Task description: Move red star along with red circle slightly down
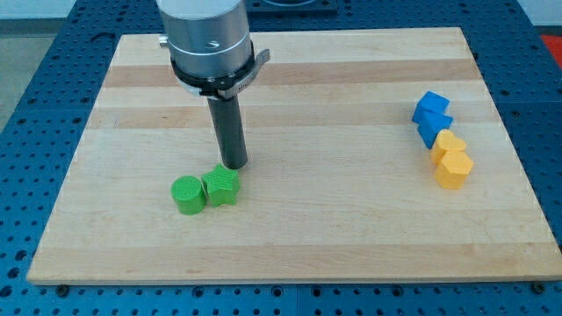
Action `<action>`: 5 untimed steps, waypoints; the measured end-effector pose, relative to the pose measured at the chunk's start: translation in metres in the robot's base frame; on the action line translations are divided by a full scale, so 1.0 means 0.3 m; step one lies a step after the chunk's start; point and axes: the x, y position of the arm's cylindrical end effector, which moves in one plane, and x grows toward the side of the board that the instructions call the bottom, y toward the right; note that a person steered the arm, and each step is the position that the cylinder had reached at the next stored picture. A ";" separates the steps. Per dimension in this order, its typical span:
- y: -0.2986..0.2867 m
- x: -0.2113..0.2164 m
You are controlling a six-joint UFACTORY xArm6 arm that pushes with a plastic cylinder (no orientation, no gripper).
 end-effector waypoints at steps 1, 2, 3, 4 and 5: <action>-0.013 0.024; -0.016 0.046; -0.016 0.085; -0.040 0.016; -0.108 -0.029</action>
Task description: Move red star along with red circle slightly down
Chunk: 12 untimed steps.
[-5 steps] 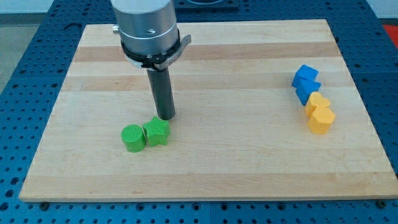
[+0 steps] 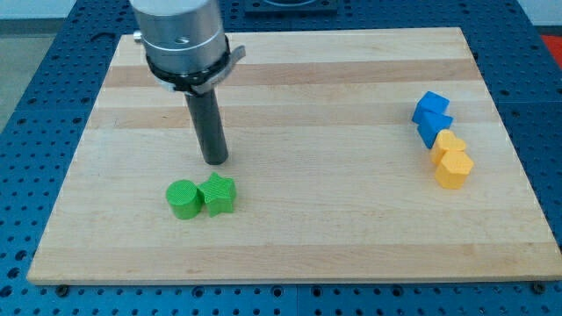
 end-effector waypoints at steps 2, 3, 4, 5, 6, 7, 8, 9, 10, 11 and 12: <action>-0.030 0.000; -0.052 0.000; -0.081 -0.137; -0.120 -0.371; -0.141 -0.457; -0.143 -0.457; -0.250 -0.457; -0.402 -0.476; -0.407 -0.694; -0.382 -0.892; -0.377 -0.891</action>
